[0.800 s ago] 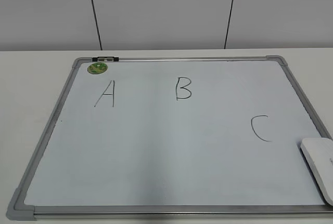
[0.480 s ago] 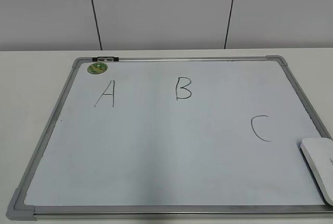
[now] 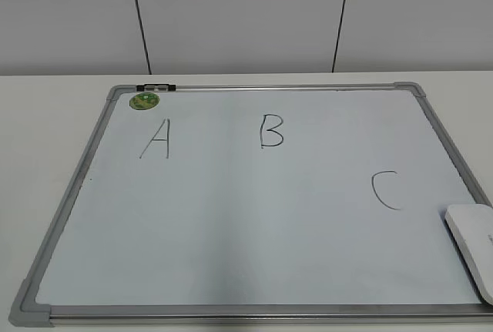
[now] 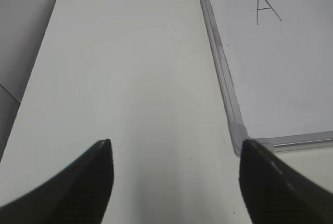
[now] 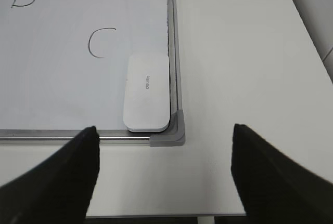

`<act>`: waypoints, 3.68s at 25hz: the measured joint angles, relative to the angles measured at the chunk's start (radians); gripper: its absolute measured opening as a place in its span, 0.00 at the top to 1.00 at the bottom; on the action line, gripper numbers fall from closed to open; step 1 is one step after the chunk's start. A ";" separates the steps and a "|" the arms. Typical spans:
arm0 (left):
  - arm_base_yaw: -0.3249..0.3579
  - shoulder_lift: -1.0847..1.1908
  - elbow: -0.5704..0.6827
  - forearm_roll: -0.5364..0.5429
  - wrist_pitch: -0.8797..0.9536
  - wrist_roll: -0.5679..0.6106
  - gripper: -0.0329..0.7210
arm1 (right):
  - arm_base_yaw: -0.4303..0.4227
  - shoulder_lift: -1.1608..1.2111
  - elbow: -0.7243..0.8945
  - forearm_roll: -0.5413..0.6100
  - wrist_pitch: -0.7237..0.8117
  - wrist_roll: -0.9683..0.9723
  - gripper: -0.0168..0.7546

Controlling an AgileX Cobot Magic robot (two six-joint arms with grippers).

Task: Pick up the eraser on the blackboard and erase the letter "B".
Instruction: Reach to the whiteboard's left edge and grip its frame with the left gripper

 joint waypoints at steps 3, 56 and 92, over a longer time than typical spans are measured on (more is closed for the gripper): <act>0.000 0.009 0.000 -0.004 0.000 0.000 0.23 | 0.000 0.000 0.000 0.000 0.000 0.000 0.22; -0.044 2.016 -0.870 -0.283 -0.203 0.037 0.52 | 0.000 0.000 0.000 0.000 0.000 0.000 0.22; -0.059 2.132 -0.923 -0.298 -0.237 0.037 0.90 | 0.000 0.000 0.000 0.000 0.000 0.000 0.22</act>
